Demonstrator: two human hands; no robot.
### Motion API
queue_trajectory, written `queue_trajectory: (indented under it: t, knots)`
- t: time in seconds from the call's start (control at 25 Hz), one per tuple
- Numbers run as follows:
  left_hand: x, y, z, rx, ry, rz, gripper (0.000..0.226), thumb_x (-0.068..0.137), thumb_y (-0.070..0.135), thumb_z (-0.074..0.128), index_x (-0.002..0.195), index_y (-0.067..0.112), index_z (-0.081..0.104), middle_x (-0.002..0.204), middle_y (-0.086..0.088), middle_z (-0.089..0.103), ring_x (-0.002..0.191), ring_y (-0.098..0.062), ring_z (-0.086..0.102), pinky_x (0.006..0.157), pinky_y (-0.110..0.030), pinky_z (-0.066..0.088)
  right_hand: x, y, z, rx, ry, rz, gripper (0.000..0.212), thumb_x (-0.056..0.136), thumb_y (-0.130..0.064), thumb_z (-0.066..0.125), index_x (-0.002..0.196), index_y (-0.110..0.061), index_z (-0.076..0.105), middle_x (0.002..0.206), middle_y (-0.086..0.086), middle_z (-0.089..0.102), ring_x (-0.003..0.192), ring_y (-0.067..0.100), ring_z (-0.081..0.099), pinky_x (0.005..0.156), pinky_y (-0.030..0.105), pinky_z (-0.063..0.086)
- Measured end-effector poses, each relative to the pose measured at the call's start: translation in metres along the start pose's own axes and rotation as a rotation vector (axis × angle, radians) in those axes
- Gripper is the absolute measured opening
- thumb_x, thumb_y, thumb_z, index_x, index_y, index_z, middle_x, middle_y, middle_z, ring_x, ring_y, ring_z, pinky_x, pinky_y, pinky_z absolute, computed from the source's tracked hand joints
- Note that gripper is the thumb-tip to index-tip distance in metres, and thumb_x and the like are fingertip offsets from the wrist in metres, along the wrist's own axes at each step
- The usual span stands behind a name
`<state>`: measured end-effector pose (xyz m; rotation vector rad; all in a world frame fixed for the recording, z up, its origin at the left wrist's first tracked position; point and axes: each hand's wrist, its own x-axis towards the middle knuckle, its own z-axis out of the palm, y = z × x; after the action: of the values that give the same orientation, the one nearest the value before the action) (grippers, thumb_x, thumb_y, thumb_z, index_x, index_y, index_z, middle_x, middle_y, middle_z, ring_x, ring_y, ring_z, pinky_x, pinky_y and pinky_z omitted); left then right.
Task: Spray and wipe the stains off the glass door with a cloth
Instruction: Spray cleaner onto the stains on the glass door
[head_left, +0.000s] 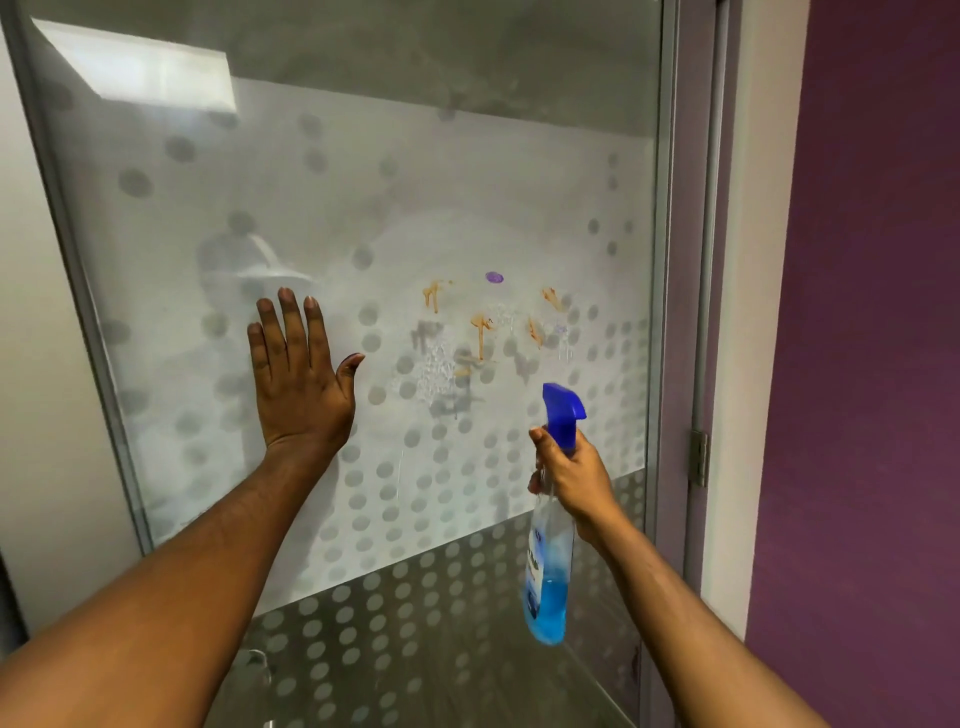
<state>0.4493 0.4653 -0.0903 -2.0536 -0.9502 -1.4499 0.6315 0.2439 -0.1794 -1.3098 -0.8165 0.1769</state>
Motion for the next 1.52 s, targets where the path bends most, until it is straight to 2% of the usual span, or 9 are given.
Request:
queue_trajectory:
  t: [0.2, 0.48, 0.64, 0.8, 0.92, 1.0, 1.16, 1.36, 1.52]
  knots:
    - [-0.002, 0.000, -0.011, -0.028, -0.054, -0.006, 0.076, 0.098, 0.052, 0.023, 0.156, 0.007, 0.003, 0.164, -0.018, -0.001, 0.152, -0.036, -0.002, 0.125, -0.045, 0.000, 0.004, -0.028, -0.005, 0.010, 0.049, -0.133, 0.049, 0.074, -0.064, 0.059, 0.106, -0.026, 0.055, 0.076, 0.003, 0.058, 0.059, 0.010, 0.064, 0.059, 0.023, 0.055]
    - [-0.039, 0.006, -0.038, -0.246, -0.144, 0.021, 0.074, 0.100, 0.051, 0.028, 0.154, 0.003, 0.015, 0.164, -0.017, 0.010, 0.153, -0.031, 0.002, 0.126, -0.043, 0.004, -0.034, -0.030, 0.003, 0.044, 0.075, -0.045, 0.047, 0.070, -0.058, 0.068, 0.098, -0.024, 0.053, 0.079, 0.006, 0.058, 0.061, 0.015, 0.062, 0.057, 0.024, 0.054]
    - [-0.090, -0.001, -0.057, -0.431, -0.274, 0.042, 0.064, 0.099, 0.044, 0.043, 0.146, 0.002, 0.038, 0.154, -0.017, 0.038, 0.148, -0.032, 0.027, 0.121, -0.041, 0.024, -0.062, -0.022, 0.006, -0.013, 0.055, -0.024, 0.042, 0.068, -0.032, 0.085, 0.097, -0.026, 0.055, 0.082, 0.004, 0.061, 0.073, 0.017, 0.065, 0.064, 0.028, 0.057]
    - [-0.147, -0.006, -0.089, -0.572, -0.644, 0.041, 0.048, 0.091, 0.037, 0.062, 0.130, 0.009, 0.058, 0.133, -0.009, 0.061, 0.123, -0.026, 0.057, 0.103, -0.032, 0.042, -0.096, -0.018, 0.013, -0.078, -0.006, 0.011, 0.042, 0.067, -0.027, 0.086, 0.095, -0.024, 0.055, 0.089, 0.010, 0.066, 0.086, 0.028, 0.068, 0.074, 0.033, 0.057]
    - [-0.197, -0.003, -0.124, -0.586, -1.004, -0.039, 0.057, 0.080, 0.031, 0.077, 0.131, 0.014, 0.059, 0.136, -0.005, 0.060, 0.128, -0.020, 0.054, 0.106, -0.030, 0.041, -0.128, -0.020, 0.017, -0.032, -0.094, 0.013, 0.044, 0.063, -0.032, 0.088, 0.095, -0.022, 0.058, 0.091, 0.012, 0.070, 0.085, 0.029, 0.070, 0.078, 0.037, 0.059]
    - [-0.228, 0.003, -0.152, -0.631, -1.096, -0.171, 0.065, 0.074, 0.027, 0.082, 0.133, 0.015, 0.057, 0.137, -0.003, 0.059, 0.130, -0.018, 0.052, 0.107, -0.033, 0.044, -0.154, -0.021, 0.016, -0.010, -0.189, 0.026, 0.045, 0.063, -0.034, 0.087, 0.096, -0.020, 0.061, 0.091, 0.008, 0.071, 0.083, 0.025, 0.071, 0.080, 0.038, 0.059]
    - [-0.277, 0.015, -0.209, -0.659, -1.077, -0.334, 0.078, 0.066, 0.021, 0.088, 0.136, 0.012, 0.054, 0.137, -0.004, 0.060, 0.128, -0.018, 0.054, 0.106, -0.030, 0.045, -0.211, -0.025, 0.017, -0.001, -0.376, 0.055, 0.038, 0.064, -0.037, 0.084, 0.092, -0.024, 0.061, 0.092, 0.005, 0.072, 0.089, 0.020, 0.070, 0.081, 0.034, 0.056]
    - [-0.339, 0.015, -0.299, -0.677, -1.093, -0.557, 0.093, 0.062, 0.018, 0.090, 0.143, 0.015, 0.045, 0.140, -0.001, 0.056, 0.129, -0.017, 0.051, 0.106, -0.032, 0.045, -0.295, -0.043, 0.021, 0.035, -0.634, 0.048, 0.022, 0.077, -0.030, 0.078, 0.092, -0.030, 0.062, 0.084, -0.009, 0.072, 0.082, 0.003, 0.068, 0.070, 0.017, 0.051]
    - [-0.391, 0.009, -0.373, -0.715, -1.093, -0.752, 0.102, 0.059, 0.010, 0.091, 0.146, 0.011, 0.038, 0.141, -0.002, 0.053, 0.130, -0.017, 0.049, 0.099, -0.025, 0.045, -0.364, -0.064, 0.035, 0.135, -0.888, 0.072, 0.021, 0.084, -0.024, 0.072, 0.103, -0.023, 0.062, 0.102, 0.004, 0.073, 0.098, 0.016, 0.069, 0.088, 0.029, 0.054]
